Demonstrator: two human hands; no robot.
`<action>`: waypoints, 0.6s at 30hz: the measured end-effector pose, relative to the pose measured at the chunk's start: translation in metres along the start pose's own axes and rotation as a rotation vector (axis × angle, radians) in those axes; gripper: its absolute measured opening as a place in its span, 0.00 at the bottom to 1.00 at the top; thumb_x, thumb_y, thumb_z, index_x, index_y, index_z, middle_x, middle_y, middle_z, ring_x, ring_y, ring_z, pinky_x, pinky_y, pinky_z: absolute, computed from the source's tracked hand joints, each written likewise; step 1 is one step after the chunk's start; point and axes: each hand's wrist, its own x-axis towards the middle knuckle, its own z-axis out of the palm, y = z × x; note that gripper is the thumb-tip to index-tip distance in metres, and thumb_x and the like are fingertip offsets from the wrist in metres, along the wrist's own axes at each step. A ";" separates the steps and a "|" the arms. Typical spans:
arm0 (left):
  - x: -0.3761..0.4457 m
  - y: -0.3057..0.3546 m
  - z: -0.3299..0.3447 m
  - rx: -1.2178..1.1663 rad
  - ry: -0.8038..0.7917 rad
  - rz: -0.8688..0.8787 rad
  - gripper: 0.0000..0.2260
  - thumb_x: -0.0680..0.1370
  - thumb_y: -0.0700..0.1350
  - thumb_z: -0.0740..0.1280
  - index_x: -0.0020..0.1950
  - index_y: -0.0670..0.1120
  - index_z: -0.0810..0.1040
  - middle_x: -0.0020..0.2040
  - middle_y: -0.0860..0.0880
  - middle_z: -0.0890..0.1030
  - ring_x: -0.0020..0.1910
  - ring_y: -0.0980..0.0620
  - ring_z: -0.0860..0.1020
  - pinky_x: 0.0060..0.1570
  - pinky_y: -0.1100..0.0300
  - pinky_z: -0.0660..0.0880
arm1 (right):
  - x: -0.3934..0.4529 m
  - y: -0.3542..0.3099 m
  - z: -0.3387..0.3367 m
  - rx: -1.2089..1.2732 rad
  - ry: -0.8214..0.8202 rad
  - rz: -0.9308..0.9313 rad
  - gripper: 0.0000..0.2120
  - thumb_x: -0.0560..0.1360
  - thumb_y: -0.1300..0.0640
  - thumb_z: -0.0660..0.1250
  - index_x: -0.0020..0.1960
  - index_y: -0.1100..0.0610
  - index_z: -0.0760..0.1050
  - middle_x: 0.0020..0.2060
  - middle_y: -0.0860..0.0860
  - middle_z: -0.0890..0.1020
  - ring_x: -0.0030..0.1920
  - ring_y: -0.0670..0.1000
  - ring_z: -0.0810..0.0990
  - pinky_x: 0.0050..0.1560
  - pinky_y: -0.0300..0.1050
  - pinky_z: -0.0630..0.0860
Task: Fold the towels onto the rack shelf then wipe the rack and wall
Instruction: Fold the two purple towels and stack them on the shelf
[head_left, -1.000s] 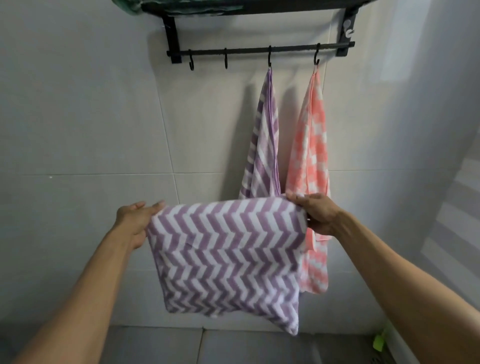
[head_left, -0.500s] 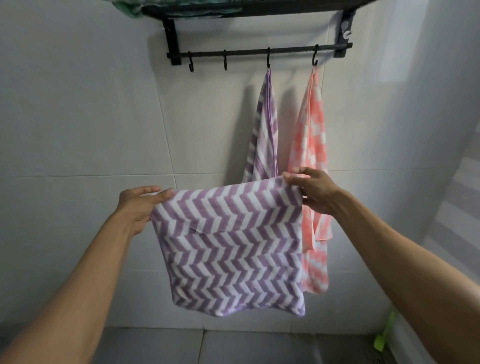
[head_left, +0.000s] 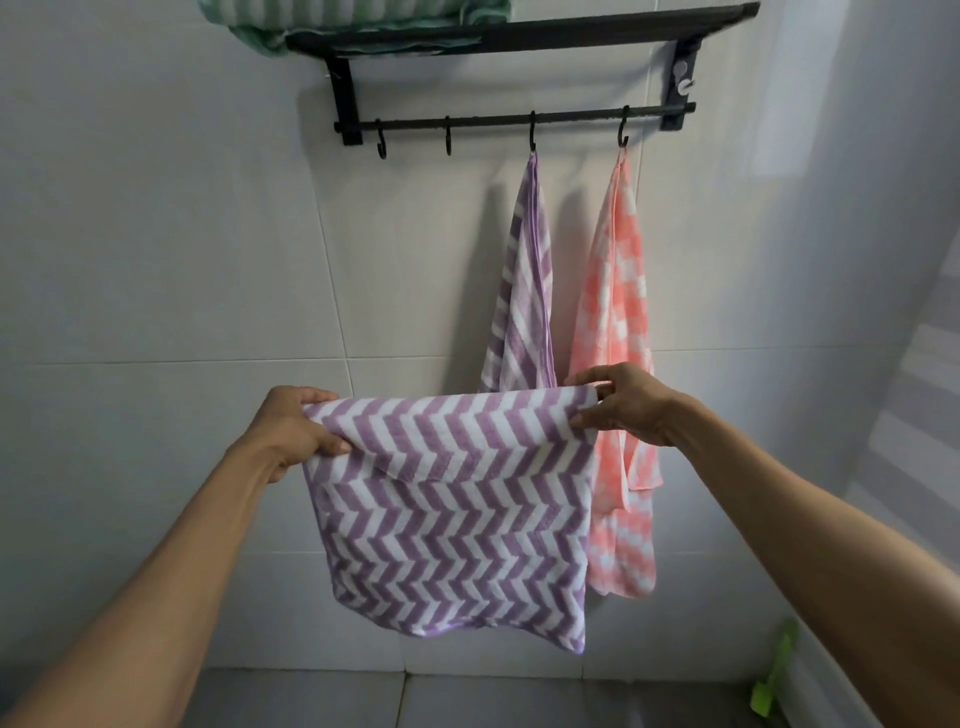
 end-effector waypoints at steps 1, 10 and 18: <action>-0.001 0.000 0.001 -0.027 0.024 -0.001 0.33 0.61 0.24 0.79 0.65 0.40 0.79 0.62 0.41 0.78 0.61 0.40 0.77 0.64 0.45 0.76 | -0.001 0.002 0.001 0.015 0.010 0.009 0.15 0.72 0.69 0.74 0.56 0.57 0.79 0.61 0.62 0.79 0.58 0.62 0.81 0.55 0.54 0.83; -0.001 -0.006 0.006 -0.300 0.169 -0.043 0.25 0.64 0.30 0.80 0.59 0.42 0.81 0.60 0.40 0.81 0.55 0.40 0.81 0.60 0.46 0.79 | -0.001 0.018 0.021 0.304 -0.020 0.057 0.20 0.74 0.65 0.74 0.64 0.56 0.77 0.63 0.61 0.76 0.57 0.60 0.81 0.52 0.54 0.84; -0.005 -0.008 0.005 -0.015 0.031 -0.022 0.34 0.59 0.26 0.80 0.64 0.40 0.80 0.61 0.45 0.78 0.59 0.42 0.76 0.62 0.45 0.77 | 0.001 0.012 0.015 0.233 -0.040 0.016 0.24 0.67 0.74 0.76 0.62 0.65 0.79 0.61 0.57 0.78 0.61 0.60 0.78 0.51 0.46 0.84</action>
